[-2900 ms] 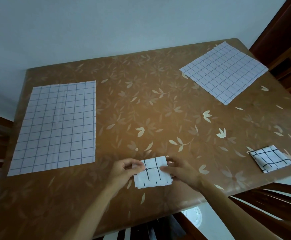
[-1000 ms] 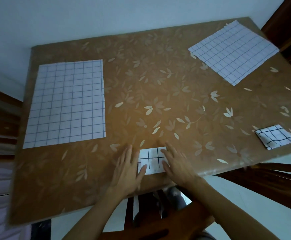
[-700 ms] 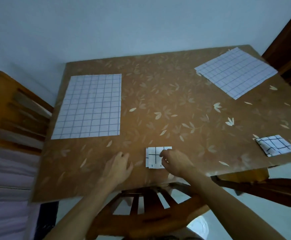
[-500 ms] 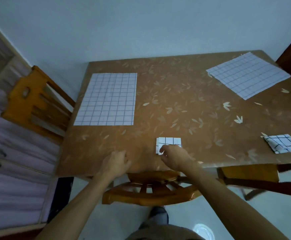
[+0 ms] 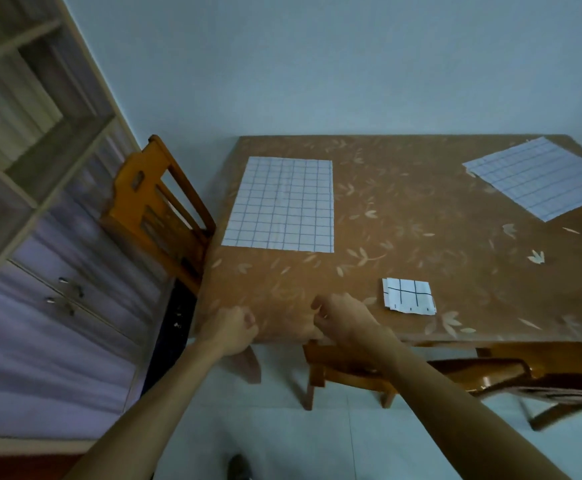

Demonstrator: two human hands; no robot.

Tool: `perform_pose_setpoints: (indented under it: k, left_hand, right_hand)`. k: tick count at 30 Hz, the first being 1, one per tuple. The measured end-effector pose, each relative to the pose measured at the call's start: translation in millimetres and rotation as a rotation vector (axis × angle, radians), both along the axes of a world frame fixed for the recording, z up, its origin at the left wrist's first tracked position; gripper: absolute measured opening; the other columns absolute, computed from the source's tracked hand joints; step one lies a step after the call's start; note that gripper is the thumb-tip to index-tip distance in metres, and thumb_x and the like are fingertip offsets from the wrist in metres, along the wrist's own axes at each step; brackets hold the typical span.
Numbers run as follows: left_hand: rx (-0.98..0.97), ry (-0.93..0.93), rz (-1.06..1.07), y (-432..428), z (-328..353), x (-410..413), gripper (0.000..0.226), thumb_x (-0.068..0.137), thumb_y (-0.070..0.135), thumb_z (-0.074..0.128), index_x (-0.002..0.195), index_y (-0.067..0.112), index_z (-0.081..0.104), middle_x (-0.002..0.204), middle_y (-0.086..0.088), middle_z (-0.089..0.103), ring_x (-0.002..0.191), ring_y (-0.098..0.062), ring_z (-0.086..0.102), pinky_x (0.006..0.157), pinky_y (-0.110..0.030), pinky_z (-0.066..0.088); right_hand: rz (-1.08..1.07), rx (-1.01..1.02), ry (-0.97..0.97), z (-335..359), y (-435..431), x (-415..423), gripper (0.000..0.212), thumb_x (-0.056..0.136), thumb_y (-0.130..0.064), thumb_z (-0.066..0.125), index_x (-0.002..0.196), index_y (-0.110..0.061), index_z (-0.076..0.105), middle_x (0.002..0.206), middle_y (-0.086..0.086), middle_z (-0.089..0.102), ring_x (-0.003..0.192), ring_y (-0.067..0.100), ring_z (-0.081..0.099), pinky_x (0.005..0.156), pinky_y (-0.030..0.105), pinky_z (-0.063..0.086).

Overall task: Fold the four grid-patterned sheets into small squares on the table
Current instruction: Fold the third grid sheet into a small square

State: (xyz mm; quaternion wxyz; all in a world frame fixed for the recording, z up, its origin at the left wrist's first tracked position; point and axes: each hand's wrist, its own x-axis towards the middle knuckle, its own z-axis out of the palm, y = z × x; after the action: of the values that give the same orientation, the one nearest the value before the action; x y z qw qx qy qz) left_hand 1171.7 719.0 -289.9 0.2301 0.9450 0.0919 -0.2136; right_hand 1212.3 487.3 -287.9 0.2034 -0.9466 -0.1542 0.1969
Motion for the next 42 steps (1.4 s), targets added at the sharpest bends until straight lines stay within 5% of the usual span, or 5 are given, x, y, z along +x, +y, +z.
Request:
perform_pose_setpoints:
  k: [16,23,32,38,42]
  left_hand:
    - [-0.089,-0.009,-0.204,86,-27,102,0.03,0.098,0.028,0.057,0.126,0.021,0.062,0.127,0.0,0.064,0.114,-0.017,0.06,0.097,-0.029,0.049]
    - [-0.075,-0.041,-0.306,43,-65,197,0.056,0.101,0.027,0.051,0.154,0.019,0.034,0.163,-0.005,0.026,0.151,-0.022,0.022,0.123,-0.041,0.024]
    - [0.239,-0.145,-0.581,4,-111,279,0.067,0.104,0.042,0.035,0.159,0.027,0.0,0.164,-0.011,-0.02,0.152,-0.031,-0.018,0.118,-0.047,-0.008]
    - [0.314,-0.069,-0.593,24,-147,280,0.066,0.096,0.052,0.023,0.155,0.024,0.031,0.164,-0.017,0.021,0.149,-0.039,0.023,0.114,-0.061,0.032]
    - [0.268,-0.085,-0.603,27,-152,280,0.062,0.1,0.049,0.025,0.158,0.027,0.022,0.167,-0.013,0.009,0.153,-0.035,0.01,0.119,-0.058,0.026]
  right_hand:
    - [-0.328,-0.038,0.06,-15,107,74,0.034,0.091,-0.02,0.049,0.12,-0.018,0.066,0.108,0.003,0.073,0.094,0.021,0.069,0.081,0.033,0.058]
    - [-0.525,-0.023,0.041,-47,91,160,0.032,0.095,-0.023,0.047,0.118,-0.009,0.064,0.112,0.008,0.068,0.099,0.027,0.066,0.072,0.031,0.048]
    - [-0.827,-0.013,0.14,-96,61,232,0.048,0.095,-0.028,0.056,0.137,-0.011,0.041,0.133,0.013,0.047,0.124,0.033,0.048,0.102,0.046,0.044]
    - [-0.975,0.004,0.164,-122,66,257,0.056,0.093,-0.033,0.063,0.133,-0.004,0.038,0.127,0.018,0.047,0.116,0.039,0.054,0.093,0.045,0.05]
    - [-1.096,0.093,0.244,-131,66,270,0.039,0.091,-0.031,0.065,0.115,-0.006,0.047,0.115,0.017,0.062,0.109,0.039,0.061,0.083,0.042,0.049]
